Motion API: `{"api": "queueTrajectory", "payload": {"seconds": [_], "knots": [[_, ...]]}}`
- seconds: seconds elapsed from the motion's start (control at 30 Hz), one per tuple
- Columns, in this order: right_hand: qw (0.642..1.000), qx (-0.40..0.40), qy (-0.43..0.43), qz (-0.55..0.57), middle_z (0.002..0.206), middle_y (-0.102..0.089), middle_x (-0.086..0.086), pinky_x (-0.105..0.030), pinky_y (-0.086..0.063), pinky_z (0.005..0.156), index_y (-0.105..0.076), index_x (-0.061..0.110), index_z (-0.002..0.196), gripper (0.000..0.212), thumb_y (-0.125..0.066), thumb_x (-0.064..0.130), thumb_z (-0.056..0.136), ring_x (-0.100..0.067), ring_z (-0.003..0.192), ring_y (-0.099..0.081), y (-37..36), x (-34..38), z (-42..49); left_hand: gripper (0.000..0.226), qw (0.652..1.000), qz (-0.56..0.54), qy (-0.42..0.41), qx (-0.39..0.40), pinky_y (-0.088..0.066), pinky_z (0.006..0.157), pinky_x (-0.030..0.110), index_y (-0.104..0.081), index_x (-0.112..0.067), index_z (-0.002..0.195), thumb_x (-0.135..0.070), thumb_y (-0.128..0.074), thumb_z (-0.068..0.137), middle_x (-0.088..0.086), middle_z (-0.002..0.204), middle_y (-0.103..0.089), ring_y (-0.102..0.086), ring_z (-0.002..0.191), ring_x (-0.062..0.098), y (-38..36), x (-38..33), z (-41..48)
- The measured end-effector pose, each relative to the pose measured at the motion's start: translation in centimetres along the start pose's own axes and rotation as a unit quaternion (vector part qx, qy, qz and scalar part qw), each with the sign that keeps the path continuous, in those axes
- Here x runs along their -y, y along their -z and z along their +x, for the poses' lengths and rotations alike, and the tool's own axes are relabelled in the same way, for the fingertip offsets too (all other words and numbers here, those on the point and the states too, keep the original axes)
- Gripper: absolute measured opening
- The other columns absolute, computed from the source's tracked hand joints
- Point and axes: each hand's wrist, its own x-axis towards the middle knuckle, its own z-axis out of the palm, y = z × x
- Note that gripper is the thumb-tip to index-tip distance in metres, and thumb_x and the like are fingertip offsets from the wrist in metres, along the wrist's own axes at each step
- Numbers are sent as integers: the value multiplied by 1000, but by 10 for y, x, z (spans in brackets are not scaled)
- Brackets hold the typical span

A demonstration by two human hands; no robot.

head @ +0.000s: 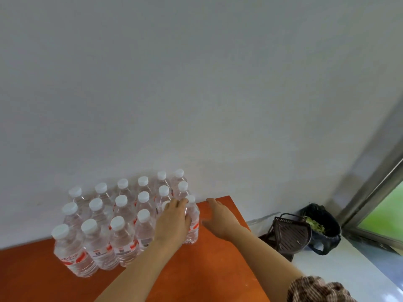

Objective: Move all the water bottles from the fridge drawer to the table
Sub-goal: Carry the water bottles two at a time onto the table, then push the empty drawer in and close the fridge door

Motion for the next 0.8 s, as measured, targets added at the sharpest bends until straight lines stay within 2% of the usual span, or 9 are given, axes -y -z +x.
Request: {"api": "queueTrajectory", "payload": {"seconds": [0.1, 0.2, 0.43, 0.63, 0.8], "knots": [[999, -18, -20, -17, 154, -34, -6, -36, -36, 111, -24, 16, 151, 71, -59, 30, 92, -24, 140, -36, 11, -28, -22, 38, 999, 20, -31, 10, -45, 89, 28, -42, -22, 135, -27, -44, 97, -2, 134, -43, -43, 121, 17, -15, -22, 0], [998, -27, -53, -29, 147, -40, -7, -38, -40, 106, -29, 14, 147, 67, -60, 31, 90, -26, 134, -40, 24, -64, -58, 44, 997, 16, -56, 52, -41, 96, 29, -38, -20, 140, -27, -45, 97, 1, 135, -40, -37, 126, 18, -39, -55, -13], [977, -88, -192, -20, 143, -44, -6, -39, -41, 105, -32, 15, 146, 66, -59, 31, 88, -27, 132, -41, 48, -175, -214, 44, 975, 32, -154, 159, -44, 96, 33, -40, -16, 137, -27, -41, 94, 4, 138, -39, -36, 126, 21, -103, -180, -86], [940, -138, -310, -29, 150, -40, -7, -39, -39, 109, -29, 16, 148, 66, -59, 37, 92, -26, 134, -41, 56, -257, -404, 46, 940, 23, -262, 215, -45, 95, 38, -38, -15, 139, -28, -43, 95, 8, 140, -39, -37, 127, 26, -132, -315, -219], [899, -172, -402, -14, 146, -42, -10, -42, -43, 104, -30, 15, 147, 66, -59, 36, 91, -29, 128, -44, 57, -306, -578, 48, 905, 2, -345, 250, -42, 98, 37, -38, -15, 139, -27, -45, 93, 9, 141, -40, -38, 126, 26, -141, -413, -365]]}}
